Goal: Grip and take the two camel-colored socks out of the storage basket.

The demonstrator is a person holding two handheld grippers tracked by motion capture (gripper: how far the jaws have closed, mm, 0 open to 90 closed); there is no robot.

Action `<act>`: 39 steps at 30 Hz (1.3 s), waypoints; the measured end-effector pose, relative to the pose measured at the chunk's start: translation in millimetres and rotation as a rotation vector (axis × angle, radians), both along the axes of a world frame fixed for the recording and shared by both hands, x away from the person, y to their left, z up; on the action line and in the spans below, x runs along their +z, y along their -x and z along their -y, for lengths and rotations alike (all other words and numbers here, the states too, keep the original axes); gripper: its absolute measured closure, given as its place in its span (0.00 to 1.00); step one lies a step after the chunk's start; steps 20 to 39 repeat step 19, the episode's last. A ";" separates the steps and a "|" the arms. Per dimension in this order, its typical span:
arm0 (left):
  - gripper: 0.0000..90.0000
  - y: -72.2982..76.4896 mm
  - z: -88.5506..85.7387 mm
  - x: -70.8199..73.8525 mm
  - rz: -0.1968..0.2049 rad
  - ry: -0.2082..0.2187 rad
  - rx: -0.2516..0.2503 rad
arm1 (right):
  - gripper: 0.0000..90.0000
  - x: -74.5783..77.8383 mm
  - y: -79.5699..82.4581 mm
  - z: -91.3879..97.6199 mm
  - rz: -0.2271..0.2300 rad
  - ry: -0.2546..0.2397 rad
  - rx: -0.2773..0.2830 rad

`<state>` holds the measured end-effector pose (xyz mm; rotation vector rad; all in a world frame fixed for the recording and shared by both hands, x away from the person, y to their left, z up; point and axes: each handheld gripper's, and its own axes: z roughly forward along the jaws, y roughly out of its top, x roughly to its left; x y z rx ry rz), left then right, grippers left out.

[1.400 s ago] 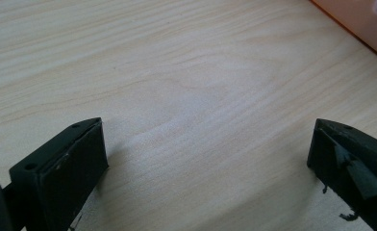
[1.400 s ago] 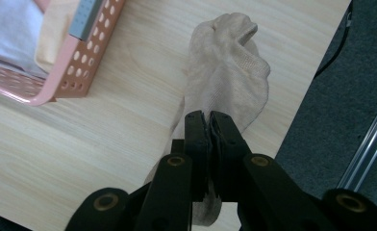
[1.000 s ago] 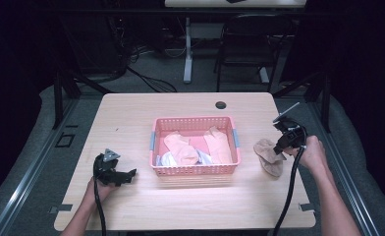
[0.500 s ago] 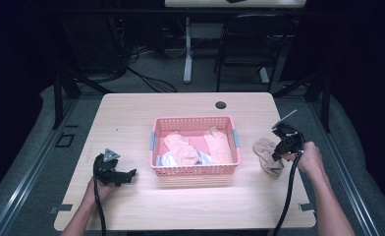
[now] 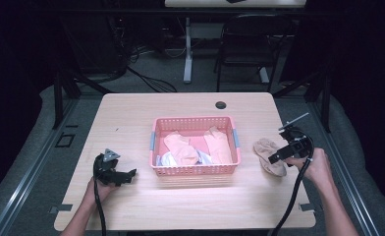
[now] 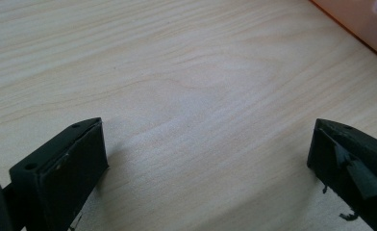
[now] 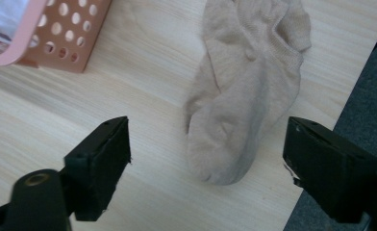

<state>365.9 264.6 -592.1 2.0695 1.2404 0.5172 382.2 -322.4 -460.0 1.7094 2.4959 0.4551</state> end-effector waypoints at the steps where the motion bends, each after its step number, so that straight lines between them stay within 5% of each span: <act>1: 0.00 0.0 0.0 0.0 0.000 0.000 0.000 | 0.16 1.5 4.5 -1.0 0.014 0.000 0.001; 5: 0.00 0.0 0.0 0.0 0.000 0.000 0.000 | 0.14 0.2 22.4 -5.2 0.052 -0.010 0.003; 13: 0.00 0.0 0.2 -0.1 0.001 0.001 -0.004 | 0.06 -6.4 44.3 -9.8 0.045 0.026 0.040; 19: 0.00 -0.2 0.1 0.1 -0.002 0.002 -0.009 | 0.04 -19.7 46.9 -6.8 0.036 0.015 0.023; 39: 0.00 -0.2 0.1 0.1 -0.002 0.002 -0.009 | 0.04 -19.7 46.9 -6.8 0.036 0.015 0.023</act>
